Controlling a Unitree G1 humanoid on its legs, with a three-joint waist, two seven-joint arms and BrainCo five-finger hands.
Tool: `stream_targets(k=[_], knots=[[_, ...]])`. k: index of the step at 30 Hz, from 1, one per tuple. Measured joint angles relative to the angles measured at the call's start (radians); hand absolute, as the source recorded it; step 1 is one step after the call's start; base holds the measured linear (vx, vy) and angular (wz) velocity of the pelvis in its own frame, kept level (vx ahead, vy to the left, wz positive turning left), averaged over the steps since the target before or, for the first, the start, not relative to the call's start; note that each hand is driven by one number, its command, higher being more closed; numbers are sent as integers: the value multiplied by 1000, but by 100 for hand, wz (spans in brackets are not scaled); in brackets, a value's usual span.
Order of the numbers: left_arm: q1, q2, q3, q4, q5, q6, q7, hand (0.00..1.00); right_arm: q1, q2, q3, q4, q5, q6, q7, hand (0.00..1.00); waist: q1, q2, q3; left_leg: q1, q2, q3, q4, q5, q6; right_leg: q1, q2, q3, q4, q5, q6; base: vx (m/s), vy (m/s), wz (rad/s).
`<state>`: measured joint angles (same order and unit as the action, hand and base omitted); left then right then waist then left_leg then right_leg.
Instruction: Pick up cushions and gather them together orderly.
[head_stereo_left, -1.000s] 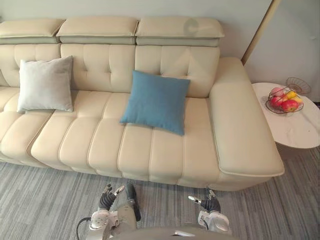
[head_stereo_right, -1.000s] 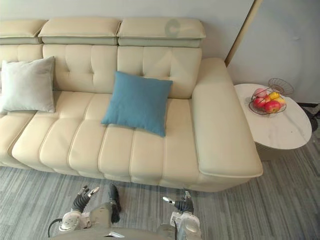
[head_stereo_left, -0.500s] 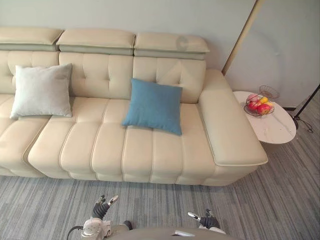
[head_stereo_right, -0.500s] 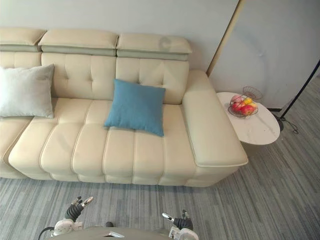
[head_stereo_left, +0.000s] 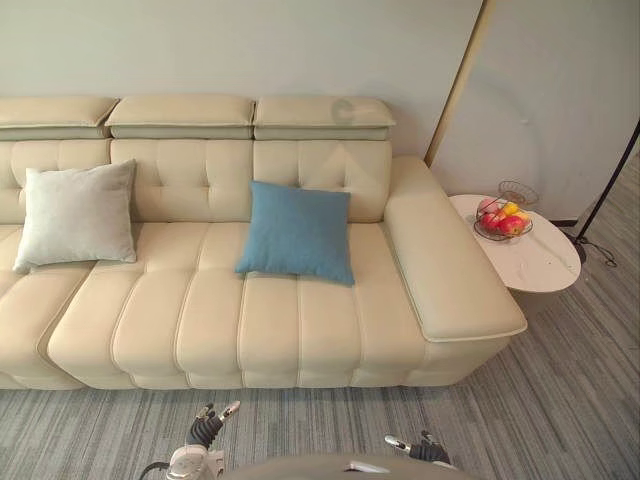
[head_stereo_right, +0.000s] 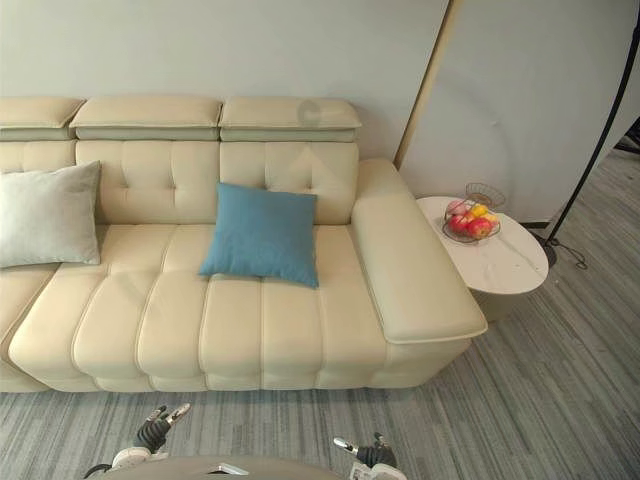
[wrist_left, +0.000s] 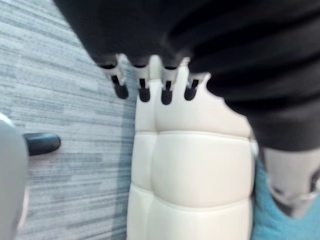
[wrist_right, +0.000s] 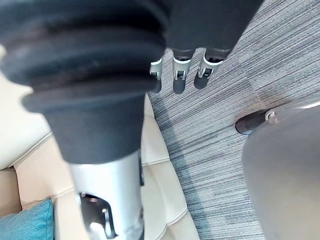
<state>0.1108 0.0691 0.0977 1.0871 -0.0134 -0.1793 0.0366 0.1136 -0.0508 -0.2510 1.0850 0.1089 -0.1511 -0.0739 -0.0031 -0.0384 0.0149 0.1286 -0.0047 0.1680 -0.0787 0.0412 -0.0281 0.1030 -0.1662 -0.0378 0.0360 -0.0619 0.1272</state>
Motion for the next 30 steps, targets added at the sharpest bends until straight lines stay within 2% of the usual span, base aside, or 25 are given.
stream_targets(k=[7,9,12,14,16,17,18,20,22,24,25,26,27,28,29,30], knots=[[-3,6,-22,-11,-11,16,-11,0,-17,-1,16,-2,3,24,10,0,-5,4,3,-43,1,-19,-7,-16,-4,-15,-1,-33,-27,6,-1,2,-7,9],[-13,5,-23,-16,-26,23,-20,0,-29,-2,18,-6,10,30,14,0,-6,12,8,-60,7,-12,-7,-20,-8,-35,3,-30,-28,6,-2,21,-30,-10],[-24,4,-29,-19,-53,32,-23,0,-42,4,46,-9,22,48,37,0,-5,14,31,-53,32,31,0,-33,-28,-55,25,7,-23,6,-7,73,-52,-40],[-26,5,-30,-19,-54,39,-23,0,-47,8,53,-13,23,48,44,0,-6,16,35,-40,49,75,2,-43,-39,-70,44,50,-11,7,-7,128,-53,-76],[-41,5,-30,-18,-55,43,-23,0,-47,8,53,-34,44,47,42,0,-10,5,55,-46,70,107,99,-78,-47,-84,67,130,-3,10,-12,145,-68,-101],[-46,3,-29,-19,-57,43,-24,0,-45,7,53,-40,46,47,42,0,-13,11,62,-54,71,102,122,-80,-43,-92,67,149,0,11,-13,136,-96,-108],[-62,-7,-30,-19,-63,43,-23,0,-43,-1,53,-54,54,45,42,0,-27,5,60,-81,77,72,184,-98,-24,-120,74,204,9,21,-20,124,-100,-127],[-76,-17,-30,-24,-63,42,-24,0,-50,-9,54,-68,60,45,42,0,-28,32,70,-109,98,79,239,-125,-23,-170,100,284,22,53,-23,111,-80,-145],[-90,-34,-31,-33,-63,43,-25,0,-73,-19,87,-90,60,46,42,0,-39,53,87,-109,120,140,269,-161,-16,-254,154,426,27,111,-14,93,-48,-234],[-95,-31,-40,-47,-63,42,-25,0,-87,-18,115,-92,59,46,41,0,-48,51,104,-114,134,211,316,-180,0,-288,187,499,31,158,-7,14,-31,-221],[-101,-26,-48,-63,-63,37,-24,0,-94,-19,156,-96,58,46,41,0,-54,41,113,-118,143,277,355,-227,4,-324,211,498,29,215,-4,-67,-40,-234],[-101,-27,-54,-82,-63,31,-22,0,-114,-26,174,-99,55,47,41,0,-49,61,116,-112,143,276,291,-233,15,-347,234,430,3,268,-21,-85,-33,-230],[-101,-24,-57,-89,-63,27,-23,0,-119,-24,173,-103,52,46,41,0,-51,64,119,-96,147,305,276,-254,9,-349,242,376,-17,277,-40,-19,-44,-184],[-116,-16,-62,-100,-63,25,-23,0,-119,-27,166,-110,51,47,41,0,-58,62,128,-72,139,354,251,-286,-33,-390,213,48,57,135,-120,-3,-51,-124],[-138,-13,-65,-95,-64,31,-22,0,-124,-30,160,-118,51,49,42,0,-56,64,144,-74,140,387,258,-289,-36,-426,157,-154,129,75,-197,25,-53,-103],[-139,-13,-69,-96,-64,33,-22,0,-122,-30,153,-126,50,47,41,0,-56,70,150,-72,144,395,264,-289,-36,-428,131,-235,154,63,-215,-39,-43,-71]])
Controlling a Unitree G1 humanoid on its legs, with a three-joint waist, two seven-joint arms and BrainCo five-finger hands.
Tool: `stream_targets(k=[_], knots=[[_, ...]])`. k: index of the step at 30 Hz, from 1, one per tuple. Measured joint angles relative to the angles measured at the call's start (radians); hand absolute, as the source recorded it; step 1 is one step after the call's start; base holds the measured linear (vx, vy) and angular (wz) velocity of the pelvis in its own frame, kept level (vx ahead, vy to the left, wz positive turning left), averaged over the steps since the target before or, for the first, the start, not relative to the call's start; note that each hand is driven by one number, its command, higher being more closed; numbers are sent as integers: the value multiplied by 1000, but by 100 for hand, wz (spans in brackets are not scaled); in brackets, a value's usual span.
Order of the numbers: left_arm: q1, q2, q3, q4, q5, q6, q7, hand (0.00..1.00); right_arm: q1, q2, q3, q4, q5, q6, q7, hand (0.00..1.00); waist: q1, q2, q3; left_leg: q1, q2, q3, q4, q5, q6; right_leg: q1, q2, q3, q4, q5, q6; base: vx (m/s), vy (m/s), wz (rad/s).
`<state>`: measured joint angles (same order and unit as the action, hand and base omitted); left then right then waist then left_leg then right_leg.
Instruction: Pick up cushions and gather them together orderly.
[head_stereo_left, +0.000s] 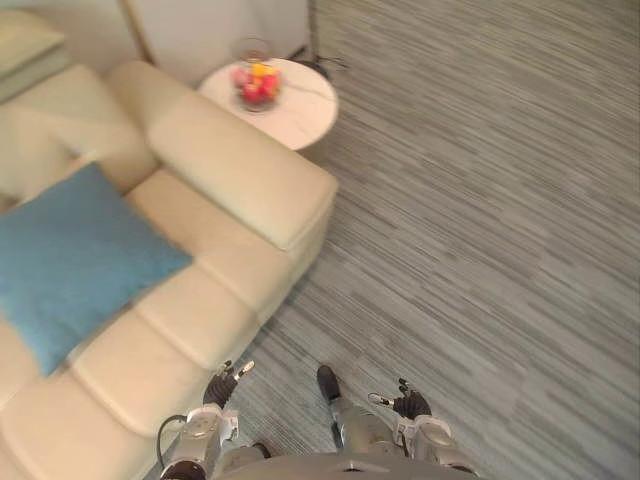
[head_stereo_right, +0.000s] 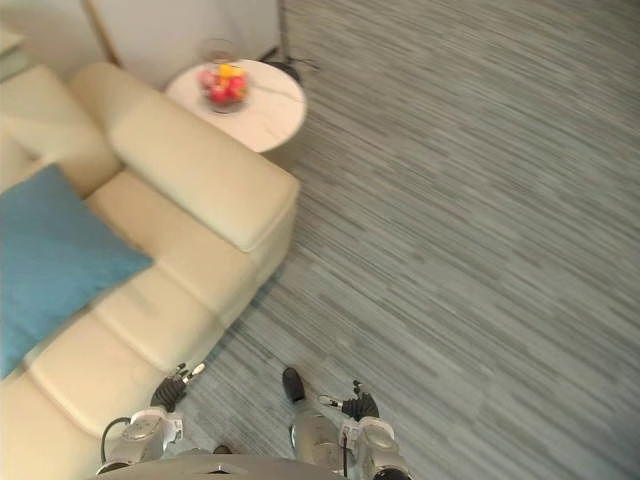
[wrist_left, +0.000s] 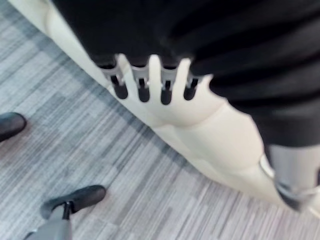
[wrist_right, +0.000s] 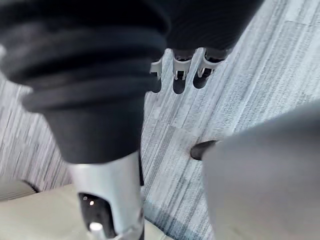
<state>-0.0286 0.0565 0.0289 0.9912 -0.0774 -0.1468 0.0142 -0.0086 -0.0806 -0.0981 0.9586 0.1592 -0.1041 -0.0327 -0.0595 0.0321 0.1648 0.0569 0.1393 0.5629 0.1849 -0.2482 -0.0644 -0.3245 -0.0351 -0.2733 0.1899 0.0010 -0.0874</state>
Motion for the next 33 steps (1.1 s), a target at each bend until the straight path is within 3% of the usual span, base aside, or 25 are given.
stream_targets(k=[1,2,3,6,7,9,10,11,14,15,17,19,20,24,27,29,31,32,33], knots=[[6,4,-5,0,0,2,0,0,12,0,-6,0,0,-1,-1,0,3,0,0,18,-1,23,3,0,-1,21,-36,-97,22,0,0,11,-113,-77],[25,9,-8,2,0,7,0,0,15,-3,-4,0,-1,-1,-1,0,3,-3,2,62,1,51,-1,-5,-9,51,-30,-77,23,-7,63,12,-141,-73],[33,9,-10,3,0,9,-1,0,14,-6,-4,-1,-1,-2,-1,0,1,-1,4,71,6,58,3,-4,-12,53,-23,-62,32,-11,63,20,-146,-60],[46,1,-12,3,0,14,-3,0,15,-6,-10,0,0,-8,-1,0,0,-5,8,43,72,66,240,-3,-17,50,-16,-7,116,-93,50,76,-222,-54],[70,-3,-10,6,0,17,-4,0,15,-8,-24,-1,0,-9,0,0,2,8,12,20,143,55,439,18,17,76,19,33,147,-122,41,97,-168,-79],[92,-14,-7,3,1,17,-7,0,18,-5,-22,0,0,-8,0,0,9,16,15,-19,194,-7,610,78,60,109,64,102,154,-146,22,182,-152,-134],[99,-20,-9,3,1,17,-10,0,13,-8,-25,1,2,-6,-1,0,23,24,11,-67,179,-121,705,30,23,127,101,172,149,-160,21,173,-72,-153],[97,-23,-10,2,1,17,-12,0,8,-11,-25,2,3,-5,-1,0,22,30,10,-83,164,-155,711,12,12,136,111,195,142,-160,22,178,-16,-160],[92,-29,-13,-2,-12,7,-15,0,2,-17,-25,41,5,2,-1,0,36,32,8,-155,49,-342,566,-73,-3,200,141,360,107,-156,35,190,47,-141],[92,-29,-14,-3,-19,7,-15,0,3,-17,-25,42,6,2,-1,0,39,33,8,-168,27,-383,521,-77,-10,204,144,384,104,-157,38,190,108,-140],[86,-29,-22,-1,-38,2,-13,0,2,-14,-31,43,12,-1,0,0,48,35,6,-198,-75,-653,275,-60,-51,211,153,477,96,-158,58,165,162,-132],[87,-31,-33,3,-40,0,-13,0,9,-20,-33,45,12,0,0,0,58,49,-2,-197,-87,-758,167,-12,-49,214,177,540,100,-163,83,179,233,-127],[91,-31,-28,8,-40,-1,-13,0,17,-14,-37,43,12,0,0,0,61,52,-14,-177,-81,-726,171,44,-30,227,186,587,109,-176,98,221,282,-117],[89,-14,-11,13,-35,-5,-13,0,37,16,-46,39,12,0,2,0,58,-16,-48,-153,-112,-609,139,16,17,214,147,697,104,-190,122,242,294,-82],[91,-8,-10,25,-24,-3,-13,0,35,30,-44,40,12,0,3,0,64,-23,-55,-101,-130,-516,89,15,29,217,127,762,85,-175,147,201,241,-88],[87,-12,-10,46,-17,-1,-12,0,24,31,-44,40,12,-1,3,0,65,-8,-54,-64,-143,-448,62,16,31,215,119,778,78,-159,163,140,148,-85],[80,-17,-11,46,-16,-1,-8,0,21,29,-45,38,12,-1,3,0,64,3,-53,-49,-140,-422,51,17,31,207,112,740,72,-144,160,83,77,-62],[79,-22,-13,46,-17,-1,-2,0,19,25,-45,38,12,-2,3,0,64,11,-55,-40,-135,-398,47,18,32,200,100,645,70,-133,154,91,45,-78],[76,-20,-26,44,-17,-1,6,0,8,25,-44,40,12,-1,3,0,65,18,-58,-24,-129,-358,37,18,32,173,71,416,92,-127,137,92,29,-76]])
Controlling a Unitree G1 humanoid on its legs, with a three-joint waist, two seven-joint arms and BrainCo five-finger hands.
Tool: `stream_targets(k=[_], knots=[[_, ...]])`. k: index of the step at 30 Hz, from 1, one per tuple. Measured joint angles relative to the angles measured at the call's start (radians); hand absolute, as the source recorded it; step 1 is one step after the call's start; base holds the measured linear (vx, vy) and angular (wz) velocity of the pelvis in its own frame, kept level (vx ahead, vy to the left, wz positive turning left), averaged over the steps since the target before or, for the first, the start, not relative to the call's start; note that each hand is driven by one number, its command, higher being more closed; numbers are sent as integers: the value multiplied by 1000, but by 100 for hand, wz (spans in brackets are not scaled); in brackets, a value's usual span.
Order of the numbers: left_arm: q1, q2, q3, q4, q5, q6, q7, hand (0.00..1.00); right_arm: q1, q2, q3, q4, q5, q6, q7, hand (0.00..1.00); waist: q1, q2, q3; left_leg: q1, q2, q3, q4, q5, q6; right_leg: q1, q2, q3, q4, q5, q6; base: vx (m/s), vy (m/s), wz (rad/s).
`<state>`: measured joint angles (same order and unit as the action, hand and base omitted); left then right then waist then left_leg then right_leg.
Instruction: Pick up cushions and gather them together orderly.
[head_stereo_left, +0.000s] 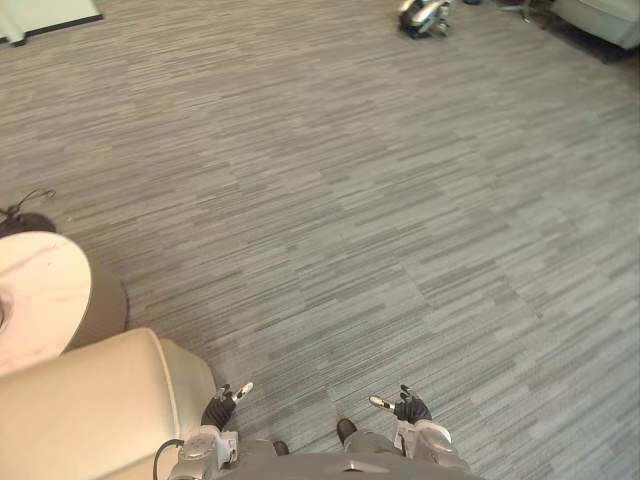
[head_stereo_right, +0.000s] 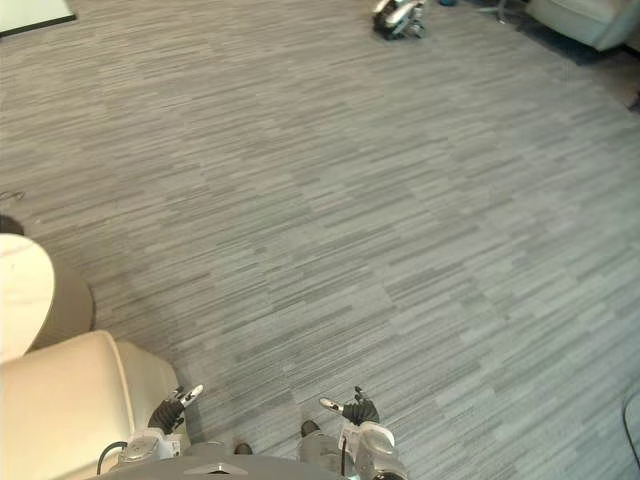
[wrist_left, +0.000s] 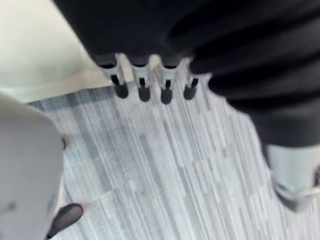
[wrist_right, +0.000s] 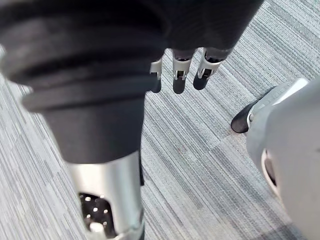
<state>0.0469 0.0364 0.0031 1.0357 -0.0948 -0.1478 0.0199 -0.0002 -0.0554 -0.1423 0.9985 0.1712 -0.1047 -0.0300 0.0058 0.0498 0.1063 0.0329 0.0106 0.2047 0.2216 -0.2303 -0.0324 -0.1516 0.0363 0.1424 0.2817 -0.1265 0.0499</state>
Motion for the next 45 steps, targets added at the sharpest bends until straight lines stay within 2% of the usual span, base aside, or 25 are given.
stream_targets(k=[2,4,7,8,10,11,13,14,16,18,19,25,26,28,29,31,34,36,38,39,40,41,43,44,45], knots=[[-17,3,-34,0,-1,0,1,0,-5,0,2,0,0,-1,0,0,-3,0,1,17,-9,25,-6,0,0,-23,-45,-267,47,-21,-40,90,14,-63],[-35,3,-62,-1,-2,0,1,0,-5,-3,2,0,0,-2,0,0,-13,-1,1,46,-26,32,-10,-1,0,-11,-63,-353,70,-64,-76,121,-28,-46],[-51,-8,-64,-13,-2,0,0,0,-4,-3,2,-1,0,-10,0,0,-14,-2,21,16,1,67,182,-26,-35,38,-45,-299,48,-81,-74,139,-75,-55],[-48,-10,-56,-35,-2,1,0,0,-2,-3,4,-4,1,-10,0,0,-14,-1,25,-41,38,80,358,-24,-33,64,-32,-278,38,-84,-77,65,-42,-59],[-20,-28,-45,-79,-4,0,1,0,15,-4,9,-32,16,-13,-4,0,0,10,49,-173,130,73,718,61,12,115,7,-211,42,-110,-97,95,19,-98],[-13,-32,-46,-84,-6,0,0,0,19,-5,10,-39,22,-15,-4,0,4,14,50,-193,142,66,767,45,18,122,12,-197,47,-117,-106,119,53,-111],[-7,-36,-55,-108,-9,0,-1,0,26,-4,10,-57,38,-21,-5,0,5,11,53,-266,142,28,788,-42,20,156,21,-121,49,-148,-117,213,108,-103],[-6,-37,-67,-119,-9,-3,-1,0,24,-3,10,-44,43,-22,-4,0,18,6,53,-298,116,-10,677,-71,14,161,12,-65,47,-155,-115,256,166,-115],[-11,-37,-76,-122,-9,-7,-1,0,22,-4,11,-39,59,-22,-4,0,25,6,55,-321,84,-54,552,-78,12,167,2,-15,41,-170,-107,196,180,-94],[-17,-39,-93,-122,-9,-9,-1,0,21,-5,11,-37,69,-22,-4,0,26,6,55,-350,16,-187,306,-36,-23,168,-25,49,30,-193,-79,232,217,-88],[-19,-39,-98,-121,-9,-11,-1,0,16,-6,13,-31,71,-22,-4,0,28,10,55,-346,2,-231,224,57,-42,172,-33,91,19,-207,-59,283,236,-88],[-35,-7,-112,-112,-9,-11,1,0,5,29,17,1,77,-21,-3,0,49,-39,36,-304,-71,-123,212,-8,67,141,-76,208,137,-213,-22,378,201,-45],[-20,-5,-112,-119,-10,-11,3,0,6,37,16,-3,77,-22,-2,0,49,-39,36,-255,-78,-91,201,-36,89,110,-80,206,249,-204,43,479,192,-73],[-10,1,-124,-122,-13,-10,11,0,6,52,15,-35,74,-22,0,0,46,-45,39,-135,-96,-36,156,-68,110,4,-86,178,577,-129,238,390,138,-79],[-11,1,-131,-122,-13,-9,12,0,9,55,15,-53,73,-23,1,0,38,-45,41,-94,-104,-32,141,-71,115,-36,-98,140,691,-113,242,325,58,-46],[-16,-17,-150,-120,-14,-7,14,0,13,49,10,-92,56,-25,3,0,9,-30,40,56,-93,-29,33,-71,113,-145,-148,-95,859,-152,69,450,64,-30],[-46,-8,-164,-95,-21,-8,16,0,-17,43,12,-77,56,-31,5,0,-13,-17,49,158,-36,-13,-27,-62,97,-237,-153,-327,667,-212,-38,458,-21,-20],[-67,-4,-165,-69,-21,-8,16,0,-30,33,12,-77,56,-31,5,0,-25,-18,53,179,-1,-14,-33,-70,80,-295,-129,-362,461,-185,-52,468,-132,0],[-75,-4,-174,-62,-21,-7,17,0,-53,7,17,-67,56,-28,4,0,-37,-14,71,230,24,-19,-57,-73,51,-331,-95,-315,161,-23,-45,513,-197,7],[-67,-1,-182,-61,-20,-7,17,0,-43,0,22,-49,56,-26,4,0,-38,-29,70,272,12,-40,-78,-72,16,-310,-88,-280,-57,115,-50,560,-225,1],[-61,2,-182,-60,-20,-8,17,0,-37,1,21,-40,56,-26,4,0,-37,-42,69,297,5,-59,-80,-77,8,-304,-91,-267,-106,159,-66,598,-248,7],[-65,3,-179,-34,-20,-7,19,0,-27,-10,21,-32,56,-21,4,0,-48,-57,67,347,9,-111,-65,-90,-14,-307,-99,-252,-56,316,-80,510,-230,1],[-76,-23,-171,-6,-20,-8,18,0,-34,-48,14,-29,58,-19,4,0,-57,22,57,315,72,-156,44,-73,-39,-344,-54,-289,89,229,-89,690,-311,-7],[-77,-30,-156,5,-20,-8,19,0,-40,-61,12,-25,56,-19,5,0,-57,49,61,263,97,-180,195,-18,-44,-330,-23,-300,126,175,-98,778,-334,-28],[-85,-38,-115,9,-20,-6,18,0,-42,-58,17,-15,56,-18,5,0,-56,63,69,168,115,-204,430,169,-77,-268,14,-292,121,119,-113,677,-266,-39]])
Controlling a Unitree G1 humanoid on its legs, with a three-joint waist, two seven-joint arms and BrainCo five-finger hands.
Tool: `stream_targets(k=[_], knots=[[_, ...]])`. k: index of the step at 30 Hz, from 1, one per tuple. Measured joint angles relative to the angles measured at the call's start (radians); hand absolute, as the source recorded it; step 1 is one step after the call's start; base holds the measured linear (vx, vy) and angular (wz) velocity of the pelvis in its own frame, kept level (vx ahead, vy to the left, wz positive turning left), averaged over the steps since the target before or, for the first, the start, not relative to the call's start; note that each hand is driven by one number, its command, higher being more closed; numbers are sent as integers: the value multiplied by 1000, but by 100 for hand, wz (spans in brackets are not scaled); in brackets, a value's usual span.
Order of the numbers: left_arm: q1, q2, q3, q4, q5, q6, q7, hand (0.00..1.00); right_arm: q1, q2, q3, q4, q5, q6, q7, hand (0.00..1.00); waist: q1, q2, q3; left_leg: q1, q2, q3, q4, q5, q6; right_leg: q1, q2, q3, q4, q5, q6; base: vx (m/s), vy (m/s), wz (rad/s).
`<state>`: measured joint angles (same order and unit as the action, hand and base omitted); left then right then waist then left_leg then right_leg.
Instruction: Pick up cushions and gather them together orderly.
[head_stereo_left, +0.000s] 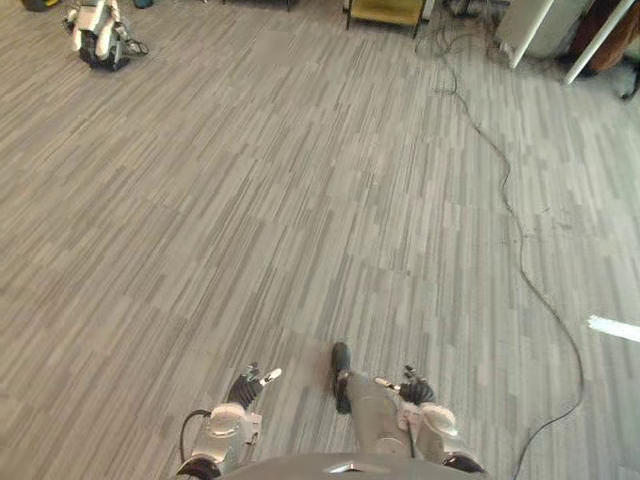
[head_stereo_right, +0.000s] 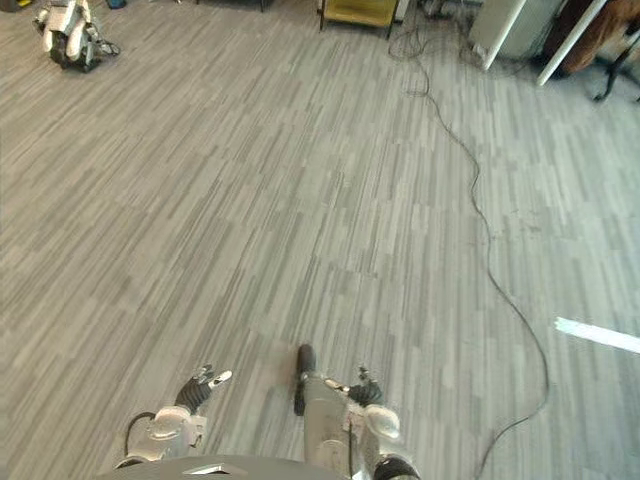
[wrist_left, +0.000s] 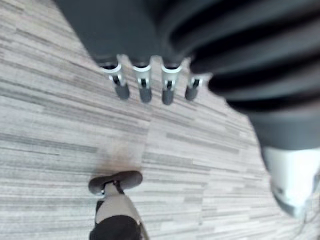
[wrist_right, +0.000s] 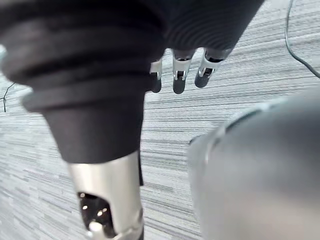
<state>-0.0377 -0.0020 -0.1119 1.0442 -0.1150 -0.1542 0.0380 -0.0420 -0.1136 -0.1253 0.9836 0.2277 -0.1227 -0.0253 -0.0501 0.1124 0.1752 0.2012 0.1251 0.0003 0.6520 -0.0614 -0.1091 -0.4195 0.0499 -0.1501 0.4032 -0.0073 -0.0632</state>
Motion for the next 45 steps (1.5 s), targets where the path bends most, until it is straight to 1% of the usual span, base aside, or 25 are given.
stream_targets(k=[1,2,3,5,8,9,13,15,16,18,20,21,23,24,25,28,31,34,36,37,38,39,41,42,45], knots=[[12,-4,21,-3,-1,0,0,0,2,-1,6,4,0,0,0,0,6,6,6,-57,14,-14,145,117,-36,51,15,6,-26,-17,-3,554,-190,-28],[10,-7,31,-6,0,0,0,0,3,-2,6,7,0,-1,-1,0,7,14,16,-107,33,-13,273,105,-38,104,29,3,-47,-28,-9,628,-179,-25],[14,-1,32,-19,0,-2,0,0,10,1,14,19,1,0,-4,0,29,0,36,-221,82,60,508,7,-1,247,56,22,-106,-65,-32,591,-167,-26],[45,6,29,-66,-1,-4,1,0,19,16,43,24,3,-1,-5,0,59,-37,33,-343,81,132,536,-81,35,378,54,62,-197,-87,-44,560,-140,-38],[51,10,22,-102,-2,-10,2,0,5,25,41,44,5,0,-6,0,83,-37,31,-485,32,176,307,-153,58,497,40,100,-287,-89,-19,533,-17,-36],[58,9,19,-122,-2,-11,2,0,-2,26,40,59,5,0,-6,0,97,-35,31,-500,-15,187,71,-160,58,539,22,125,-314,-101,-1,614,98,-45],[56,2,-12,-133,-20,-19,2,0,-1,20,33,59,3,-1,-6,0,128,0,17,-557,-74,109,-518,-6,13,664,8,185,-417,-168,28,546,156,-40],[52,13,-18,-131,-20,-20,1,0,4,27,27,72,3,-1,-6,0,135,-13,12,-574,-89,112,-451,110,54,703,-15,197,-386,-244,24,607,262,-16],[54,20,-17,-131,-21,-21,1,0,18,41,25,87,1,-2,-5,0,129,-56,-8,-570,-132,111,-441,156,111,670,-54,201,-287,-285,28,654,229,-2],[57,42,-16,-128,-23,-22,-2,0,42,68,22,96,0,-2,-5,0,129,-117,-40,-563,-185,137,-384,105,166,583,-98,231,-31,-316,88,752,227,2],[43,59,-20,-108,-28,-18,-2,0,42,76,-6,94,0,-3,-2,0,114,-152,-31,-499,-226,140,-294,-22,185,456,-103,315,391,-204,338,734,184,9],[43,62,-24,-102,-30,-15,-2,0,42,76,-9,94,-1,-4,-1,0,107,-155,-28,-475,-231,136,-281,-47,186,437,-101,323,476,-175,358,755,189,13],[41,70,-46,-82,-38,-9,-1,0,45,69,-19,92,-1,-5,1,0,99,-156,-19,-339,-256,132,-293,-114,191,352,-143,239,726,-176,279,533,132,0],[47,69,-60,-81,-38,-5,0,0,49,61,-22,88,-2,-5,2,0,92,-142,-16,-248,-264,120,-347,-135,197,299,-174,149,761,-214,177,578,126,-1],[50,71,-78,-80,-39,-4,0,0,53,55,-26,75,-11,-10,2,0,79,-138,-14,-169,-261,99,-405,-144,199,233,-178,72,721,-261,131,563,106,14],[40,69,-100,-76,-42,-4,-2,0,55,42,-36,52,-20,-12,3,0,54,-120,-6,-33,-236,71,-479,-175,199,65,-132,-30,369,-307,112,617,25,30],[36,71,-101,-76,-47,-4,-1,0,39,47,-34,46,-19,-14,2,0,24,-121,1,72,-213,11,-522,-218,147,34,-82,11,-196,-69,120,712,-69,56],[57,69,-89,-59,-45,-5,0,0,39,49,-34,44,-18,-10,3,0,10,-129,3,161,-203,-95,-435,-313,130,36,-95,59,-229,17,88,624,-151,79],[72,51,-81,-31,-44,-3,1,0,39,40,-40,44,-19,-8,4,0,17,-84,-26,134,-150,-135,-270,-334,114,43,-64,41,-143,160,49,774,-259,60],[75,36,-75,-19,-39,-3,1,0,34,20,-41,40,-20,-9,4,0,18,-31,-31,89,-112,-135,-147,-313,85,53,-33,9,-108,135,54,1075,-332,36],[73,6,-38,-3,-35,7,-2,0,31,-11,-25,31,-19,-4,4,0,21,27,-17,-33,-66,-100,156,-78,14,128,13,0,-103,63,34,905,-258,10],[71,4,-30,-4,-35,7,-2,0,33,-15,-18,29,-19,-4,3,0,24,27,-12,-56,-55,-85,205,-63,4,147,19,1,-112,56,29,741,-196,-10],[51,11,-13,-12,-29,8,-2,0,38,-16,-10,30,5,2,0,0,37,29,17,-175,50,64,477,-121,72,322,45,14,-196,21,-3,580,-185,-14],[57,15,-15,-41,-29,6,-1,0,44,-8,7,35,18,0,0,0,46,-7,25,-234,56,93,502,-161,88,394,38,34,-233,10,-17,595,-197,-10],[64,13,-32,-105,-28,2,-3,0,47,11,2,34,29,-1,-1,0,66,-27,26,-413,10,91,307,-245,91,517,12,59,-307,-38,1,605,-93,-22]])
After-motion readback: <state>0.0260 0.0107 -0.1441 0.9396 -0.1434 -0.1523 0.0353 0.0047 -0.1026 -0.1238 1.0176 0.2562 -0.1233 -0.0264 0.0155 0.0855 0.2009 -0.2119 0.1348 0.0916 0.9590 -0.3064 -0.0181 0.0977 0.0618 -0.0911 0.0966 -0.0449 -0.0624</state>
